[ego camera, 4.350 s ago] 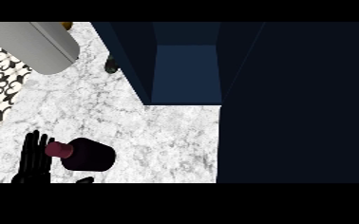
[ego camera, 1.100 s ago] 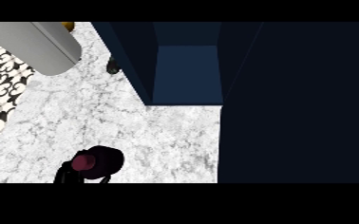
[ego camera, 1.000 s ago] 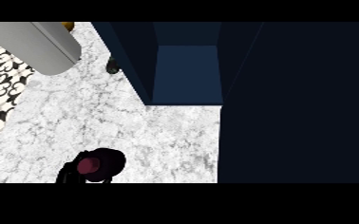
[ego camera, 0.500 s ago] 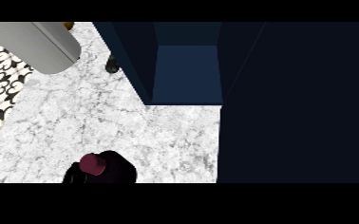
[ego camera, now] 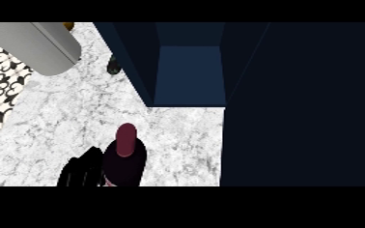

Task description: Pick up the wine, place it into the cabinet and close the cabinet

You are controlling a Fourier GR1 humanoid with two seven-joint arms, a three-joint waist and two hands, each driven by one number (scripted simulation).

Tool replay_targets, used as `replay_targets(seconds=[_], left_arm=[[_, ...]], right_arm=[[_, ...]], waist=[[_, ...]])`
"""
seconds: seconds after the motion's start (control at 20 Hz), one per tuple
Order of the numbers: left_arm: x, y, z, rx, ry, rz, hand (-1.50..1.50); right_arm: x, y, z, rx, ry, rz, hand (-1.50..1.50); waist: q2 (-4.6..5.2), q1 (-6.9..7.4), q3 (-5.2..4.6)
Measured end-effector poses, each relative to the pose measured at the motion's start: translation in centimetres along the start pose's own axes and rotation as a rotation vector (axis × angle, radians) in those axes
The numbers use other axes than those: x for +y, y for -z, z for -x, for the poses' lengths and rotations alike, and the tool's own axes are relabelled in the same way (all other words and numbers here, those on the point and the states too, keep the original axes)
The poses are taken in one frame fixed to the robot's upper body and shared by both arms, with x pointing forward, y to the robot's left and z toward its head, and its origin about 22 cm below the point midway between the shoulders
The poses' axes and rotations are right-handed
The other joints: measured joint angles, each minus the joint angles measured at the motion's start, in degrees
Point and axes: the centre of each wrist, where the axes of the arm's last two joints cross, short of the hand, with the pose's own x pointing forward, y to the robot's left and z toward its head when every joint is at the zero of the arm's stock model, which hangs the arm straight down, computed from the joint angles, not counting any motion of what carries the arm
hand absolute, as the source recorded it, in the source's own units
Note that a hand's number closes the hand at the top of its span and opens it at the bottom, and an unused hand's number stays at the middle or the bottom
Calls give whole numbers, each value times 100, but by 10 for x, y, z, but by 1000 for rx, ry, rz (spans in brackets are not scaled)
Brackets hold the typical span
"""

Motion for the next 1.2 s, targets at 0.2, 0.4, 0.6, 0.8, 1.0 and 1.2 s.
replay_targets(seconds=[0.2,0.4,0.6,0.8,1.0,1.2], left_arm=[[-27,25,-13,-22,16,8,150],[-46,49,-28,-27,2,9,150],[-67,71,-31,-19,-3,14,150],[-85,97,-30,-40,22,11,150],[-99,120,-28,-59,66,5,150],[-108,138,-17,-60,120,11,150]], right_arm=[[-2,3,3,5,-4,-4,-150],[-1,0,8,4,-2,-4,-150],[0,1,14,8,-2,-2,-150],[-1,3,14,5,4,-1,-150],[-3,3,16,5,3,3,-150],[3,-2,15,0,0,0,-150]], waist=[[4,-10,0],[5,-21,-1],[6,-29,-2],[7,-40,-3],[9,-47,-3],[8,-57,-4]])
